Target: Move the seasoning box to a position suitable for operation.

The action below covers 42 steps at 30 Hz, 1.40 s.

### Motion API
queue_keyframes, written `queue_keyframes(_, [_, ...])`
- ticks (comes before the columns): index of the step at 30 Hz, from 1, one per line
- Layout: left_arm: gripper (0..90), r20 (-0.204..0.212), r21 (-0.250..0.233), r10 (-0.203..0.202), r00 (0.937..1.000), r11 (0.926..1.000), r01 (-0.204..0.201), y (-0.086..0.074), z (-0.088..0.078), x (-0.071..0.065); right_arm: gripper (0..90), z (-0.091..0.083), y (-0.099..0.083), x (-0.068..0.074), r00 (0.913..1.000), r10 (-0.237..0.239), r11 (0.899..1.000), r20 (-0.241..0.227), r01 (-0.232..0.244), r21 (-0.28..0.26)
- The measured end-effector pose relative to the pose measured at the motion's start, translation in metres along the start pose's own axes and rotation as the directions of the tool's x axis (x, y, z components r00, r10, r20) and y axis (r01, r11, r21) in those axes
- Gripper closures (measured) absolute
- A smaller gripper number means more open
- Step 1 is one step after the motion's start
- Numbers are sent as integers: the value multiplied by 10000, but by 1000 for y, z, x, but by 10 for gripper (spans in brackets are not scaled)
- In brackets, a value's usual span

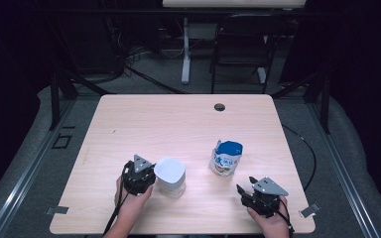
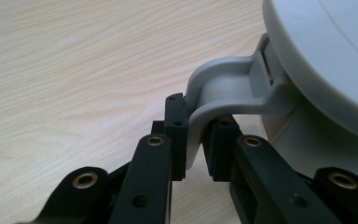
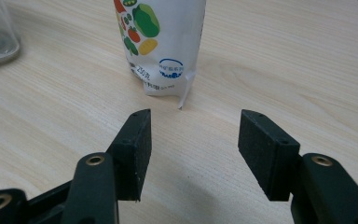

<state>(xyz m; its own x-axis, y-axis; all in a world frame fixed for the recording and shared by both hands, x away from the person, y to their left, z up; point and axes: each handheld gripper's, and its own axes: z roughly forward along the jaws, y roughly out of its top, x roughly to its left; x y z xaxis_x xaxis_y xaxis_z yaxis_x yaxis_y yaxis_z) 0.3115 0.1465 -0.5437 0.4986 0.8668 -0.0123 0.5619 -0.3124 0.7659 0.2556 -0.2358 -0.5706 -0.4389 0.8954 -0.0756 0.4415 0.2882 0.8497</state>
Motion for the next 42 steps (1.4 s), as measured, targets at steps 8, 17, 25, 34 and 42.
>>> queue_keyframes(8, [811,-6,-44,-66,10000,10000,66,-5,-1,-3,442,0,0,3,10000,-76,10000,-23,76,-25])
queue_keyframes(17, [810,-137,-142,40,9999,9999,-41,-9,-2,-6,442,1,0,6,9998,-169,9998,-102,170,86])
queue_keyframes(25, [793,176,-252,-71,9998,9997,76,-13,-8,-5,459,1,0,9,9992,-342,9994,-213,344,74])
queue_keyframes(34, [735,386,-453,101,9992,9989,-84,-17,-19,-7,483,-1,5,12,9970,-720,9974,-270,719,-39])
queue_keyframes(42, [750,578,-377,472,9972,9983,-451,-22,-29,-12,476,-1,6,11,9963,-807,9966,-309,802,-161])
